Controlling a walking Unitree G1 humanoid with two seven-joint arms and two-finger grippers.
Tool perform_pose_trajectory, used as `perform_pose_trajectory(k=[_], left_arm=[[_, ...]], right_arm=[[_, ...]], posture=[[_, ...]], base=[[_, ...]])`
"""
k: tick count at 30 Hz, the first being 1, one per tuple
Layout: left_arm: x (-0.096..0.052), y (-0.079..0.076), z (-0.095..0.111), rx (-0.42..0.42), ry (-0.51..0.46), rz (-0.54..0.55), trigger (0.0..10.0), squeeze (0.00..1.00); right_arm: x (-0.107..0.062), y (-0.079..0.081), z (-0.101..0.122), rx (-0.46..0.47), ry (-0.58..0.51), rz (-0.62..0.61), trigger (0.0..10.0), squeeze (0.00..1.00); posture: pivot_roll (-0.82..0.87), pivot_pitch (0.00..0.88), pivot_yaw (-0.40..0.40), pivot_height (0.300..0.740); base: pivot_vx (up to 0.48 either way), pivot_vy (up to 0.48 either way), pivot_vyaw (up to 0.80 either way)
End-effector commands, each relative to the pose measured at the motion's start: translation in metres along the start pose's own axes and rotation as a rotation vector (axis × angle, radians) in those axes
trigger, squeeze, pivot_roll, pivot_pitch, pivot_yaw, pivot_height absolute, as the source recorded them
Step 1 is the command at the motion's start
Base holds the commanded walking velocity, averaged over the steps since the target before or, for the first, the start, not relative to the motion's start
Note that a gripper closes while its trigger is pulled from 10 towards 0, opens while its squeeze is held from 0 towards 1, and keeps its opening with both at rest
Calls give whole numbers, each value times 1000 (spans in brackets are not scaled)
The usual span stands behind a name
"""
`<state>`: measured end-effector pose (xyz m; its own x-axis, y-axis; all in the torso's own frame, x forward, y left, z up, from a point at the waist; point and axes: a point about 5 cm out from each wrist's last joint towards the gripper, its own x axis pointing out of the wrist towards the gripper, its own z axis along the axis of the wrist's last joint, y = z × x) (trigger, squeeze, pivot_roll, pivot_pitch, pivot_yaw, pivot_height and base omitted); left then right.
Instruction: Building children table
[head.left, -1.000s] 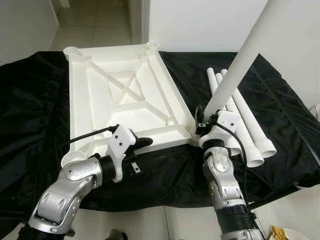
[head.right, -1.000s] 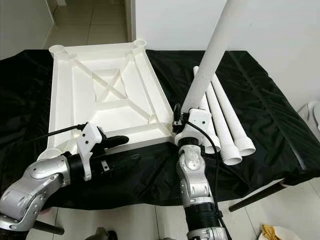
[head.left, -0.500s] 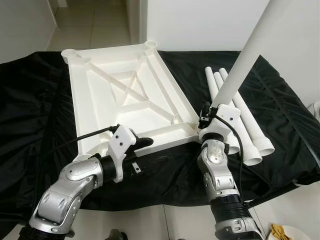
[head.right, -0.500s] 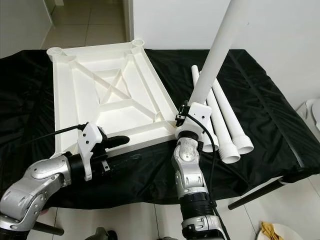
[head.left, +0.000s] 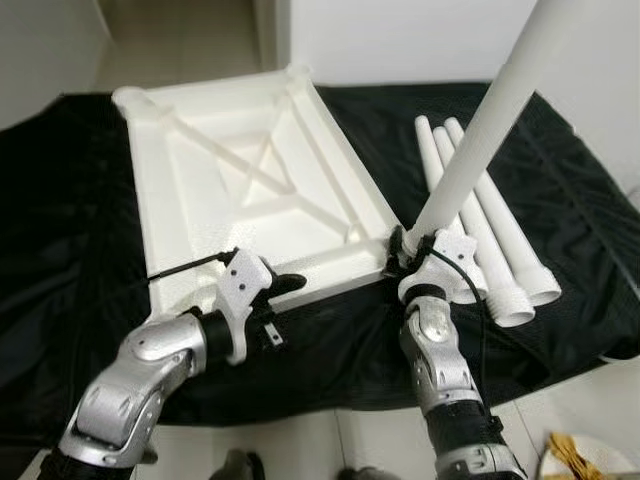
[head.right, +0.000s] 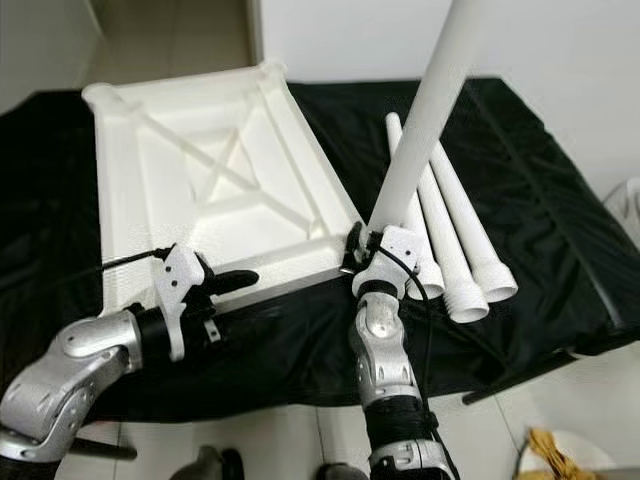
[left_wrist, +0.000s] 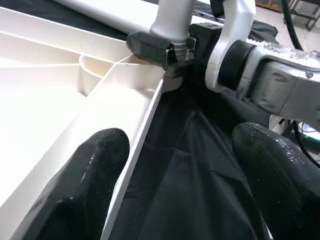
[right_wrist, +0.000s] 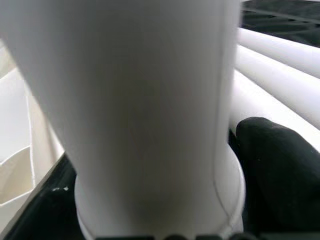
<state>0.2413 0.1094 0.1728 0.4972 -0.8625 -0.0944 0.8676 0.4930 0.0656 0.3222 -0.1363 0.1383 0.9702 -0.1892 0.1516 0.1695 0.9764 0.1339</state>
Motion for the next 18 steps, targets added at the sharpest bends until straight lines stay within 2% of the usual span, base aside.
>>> perform_pose_trajectory(k=[1,3,6,7,14,18], left_arm=[[0,-1,-2,-13,7,1,10000,0],[0,-2,-2,-11,5,-1,10000,0],[1,-1,-2,-13,4,0,10000,0],[1,-1,-2,-14,3,1,10000,0],[2,-1,-2,-12,3,1,10000,0],[3,-2,-3,-13,5,-4,10000,0]], right_arm=[[-3,-7,-13,6,63,-9,10000,1000],[1,-8,-9,51,52,50,10000,1000],[4,-9,-6,53,52,98,10000,1000],[7,-9,-3,40,50,154,10000,0],[11,-10,3,37,28,242,10000,0],[17,-15,11,13,8,301,10000,0]], posture=[[-29,133,22,740],[-33,134,20,740],[-35,133,19,740],[-37,133,19,740],[-38,132,19,740],[-40,130,20,740]], base=[[0,0,0],[0,0,0],[0,0,0],[0,0,0],[0,0,0],[0,0,0]])
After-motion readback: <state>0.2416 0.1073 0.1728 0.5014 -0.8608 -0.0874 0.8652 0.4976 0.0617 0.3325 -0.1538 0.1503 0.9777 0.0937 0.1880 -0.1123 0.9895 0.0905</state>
